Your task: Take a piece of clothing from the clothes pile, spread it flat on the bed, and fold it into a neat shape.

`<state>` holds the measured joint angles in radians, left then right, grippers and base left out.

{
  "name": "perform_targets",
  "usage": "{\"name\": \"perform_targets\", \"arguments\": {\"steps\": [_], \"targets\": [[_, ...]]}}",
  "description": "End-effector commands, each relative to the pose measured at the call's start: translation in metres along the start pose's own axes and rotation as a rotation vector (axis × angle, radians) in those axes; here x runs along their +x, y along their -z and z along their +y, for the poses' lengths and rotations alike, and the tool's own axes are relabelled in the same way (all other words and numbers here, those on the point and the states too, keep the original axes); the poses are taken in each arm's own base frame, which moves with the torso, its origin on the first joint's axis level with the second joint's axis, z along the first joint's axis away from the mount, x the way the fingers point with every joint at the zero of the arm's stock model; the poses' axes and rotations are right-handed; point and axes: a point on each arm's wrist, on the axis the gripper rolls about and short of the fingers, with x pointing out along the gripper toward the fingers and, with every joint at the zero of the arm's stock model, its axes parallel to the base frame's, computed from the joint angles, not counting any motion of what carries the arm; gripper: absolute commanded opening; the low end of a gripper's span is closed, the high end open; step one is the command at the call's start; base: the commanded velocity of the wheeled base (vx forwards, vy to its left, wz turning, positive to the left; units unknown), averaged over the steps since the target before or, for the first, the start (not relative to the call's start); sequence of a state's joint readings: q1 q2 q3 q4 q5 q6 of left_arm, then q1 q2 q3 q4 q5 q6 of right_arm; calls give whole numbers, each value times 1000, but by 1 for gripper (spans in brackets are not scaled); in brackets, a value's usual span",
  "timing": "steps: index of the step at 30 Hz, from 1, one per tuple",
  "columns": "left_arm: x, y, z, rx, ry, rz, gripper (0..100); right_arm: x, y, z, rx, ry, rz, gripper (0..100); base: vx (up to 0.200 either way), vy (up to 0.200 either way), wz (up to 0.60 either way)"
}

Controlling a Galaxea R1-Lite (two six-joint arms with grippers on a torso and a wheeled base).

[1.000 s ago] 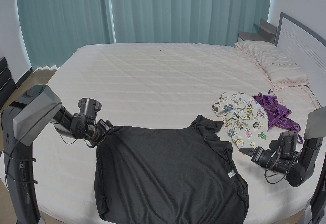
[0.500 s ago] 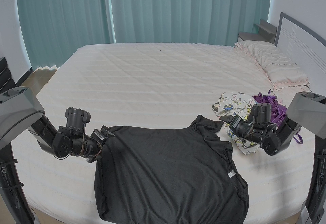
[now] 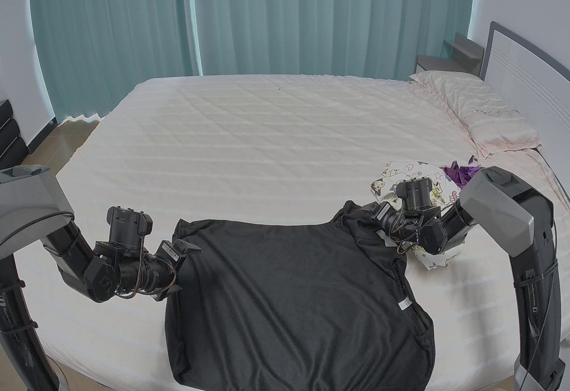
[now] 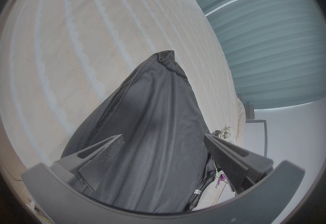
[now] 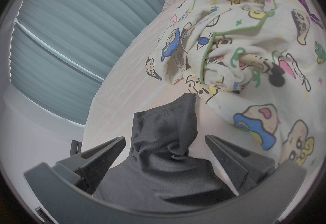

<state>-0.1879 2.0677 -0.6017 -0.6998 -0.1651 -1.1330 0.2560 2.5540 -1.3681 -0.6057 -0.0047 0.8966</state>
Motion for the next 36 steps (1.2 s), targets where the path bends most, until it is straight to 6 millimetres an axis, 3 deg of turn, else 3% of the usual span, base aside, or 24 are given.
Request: {"name": "perform_targets", "arguments": {"steps": [1, 3, 4, 10, 13, 15, 16, 17, 22, 28, 36], "targets": [[0, 2, 4, -2, -13, 7, 100, 12, 6, -6, 0, 8, 6, 100, 0, 0, 0], [0, 3, 4, -2, -14, 9, 100, 17, 3, -4, 2, -3, -7, 100, 0, 0, 0], [0, 3, 4, -2, -14, 9, 100, 19, 1, -5, 3, -6, -15, 0, 0, 0, 0], [0, 3, 4, -3, -14, 11, 100, 32, -9, -8, 15, 45, -32, 0, 0, 0, 0], [-1, 3, 5, -4, -16, 12, 100, 32, -24, 2, 22, 29, -86, 0, 0, 0, 0], [0, 3, 5, -4, -17, 12, 100, 27, -45, 20, 30, -33, -156, 0, 0, 0, 0], [0, 3, 5, -4, -17, 12, 100, 27, -45, 20, 30, -33, -156, 0, 0, 0, 0], [0, 3, 5, -2, -17, 12, 100, 23, -61, 30, 38, -63, -208, 0, 0, 0, 0], [0, 3, 5, -4, -17, 12, 100, 19, -78, 47, 35, -117, -269, 0, 0, 0, 0], [0, 3, 5, -2, -17, 12, 100, 26, -83, 46, 15, -128, -289, 0, 0, 0, 0], [1, 3, 6, -3, -20, 13, 100, 39, -68, 30, -62, -78, -255, 0, 0, 0, 0]]}}
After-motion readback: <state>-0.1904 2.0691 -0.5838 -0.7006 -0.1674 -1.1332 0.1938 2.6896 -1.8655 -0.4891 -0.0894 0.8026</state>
